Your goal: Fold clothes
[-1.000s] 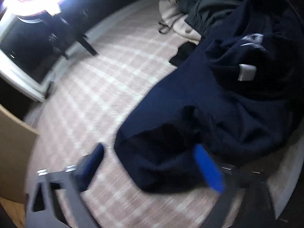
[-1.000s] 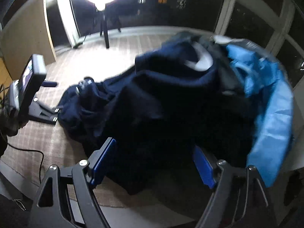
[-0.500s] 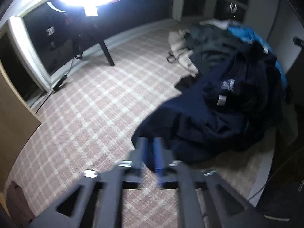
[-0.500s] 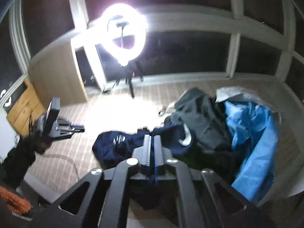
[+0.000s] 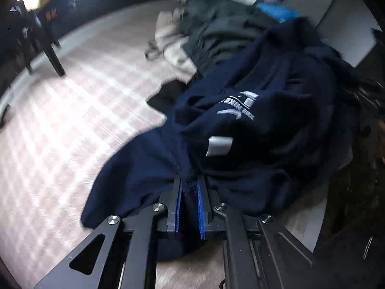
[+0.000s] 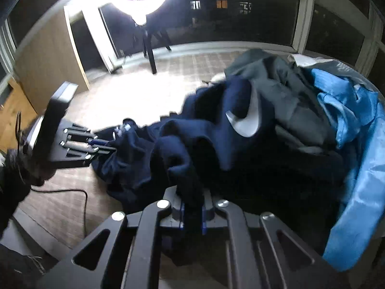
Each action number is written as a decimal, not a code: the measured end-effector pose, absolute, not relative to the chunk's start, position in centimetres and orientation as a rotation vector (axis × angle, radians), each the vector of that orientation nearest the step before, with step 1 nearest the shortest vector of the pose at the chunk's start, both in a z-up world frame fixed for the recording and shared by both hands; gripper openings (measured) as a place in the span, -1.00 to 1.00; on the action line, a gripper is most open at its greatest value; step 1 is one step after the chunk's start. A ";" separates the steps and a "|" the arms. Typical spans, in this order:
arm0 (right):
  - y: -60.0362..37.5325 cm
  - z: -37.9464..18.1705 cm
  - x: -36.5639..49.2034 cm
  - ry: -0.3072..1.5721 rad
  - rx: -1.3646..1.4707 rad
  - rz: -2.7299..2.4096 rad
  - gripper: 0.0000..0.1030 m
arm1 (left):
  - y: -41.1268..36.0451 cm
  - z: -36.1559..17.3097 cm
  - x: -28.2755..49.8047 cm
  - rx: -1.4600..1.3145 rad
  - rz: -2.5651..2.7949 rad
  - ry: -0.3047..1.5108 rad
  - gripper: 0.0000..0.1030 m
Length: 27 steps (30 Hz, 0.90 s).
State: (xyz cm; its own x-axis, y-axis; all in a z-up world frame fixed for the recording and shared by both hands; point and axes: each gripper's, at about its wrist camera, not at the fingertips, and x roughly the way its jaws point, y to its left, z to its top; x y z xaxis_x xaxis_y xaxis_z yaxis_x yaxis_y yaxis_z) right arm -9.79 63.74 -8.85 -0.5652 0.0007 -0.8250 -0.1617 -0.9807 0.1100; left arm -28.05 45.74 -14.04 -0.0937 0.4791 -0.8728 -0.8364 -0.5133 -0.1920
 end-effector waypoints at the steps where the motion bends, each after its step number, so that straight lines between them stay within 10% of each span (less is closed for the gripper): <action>1: 63.7 -8.1 -9.4 0.265 -1.394 2.703 -0.83 | 44.1 -12.6 -27.8 -1.195 1.801 0.434 -0.82; 11: 58.3 1.4 -7.2 0.349 -1.190 3.068 -0.83 | 21.4 2.5 -22.8 -1.059 2.258 0.231 -0.83; 19: 57.3 -10.0 -12.1 0.469 -1.582 2.833 -0.83 | 15.8 -6.4 -23.7 -1.404 2.279 0.202 -0.83; 27: 58.6 -5.6 -10.6 0.892 -1.359 3.049 -0.83 | 12.3 -6.4 -23.6 -1.411 2.311 0.125 -0.81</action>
State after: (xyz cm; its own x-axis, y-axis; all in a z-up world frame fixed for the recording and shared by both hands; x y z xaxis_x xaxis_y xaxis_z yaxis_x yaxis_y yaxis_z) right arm -10.57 58.63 -5.58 -0.6496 -0.4703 -0.5974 0.0741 -0.8212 0.5659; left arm -23.57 12.30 -6.42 -0.3916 0.3098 -0.8664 -0.4017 -0.9047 -0.1420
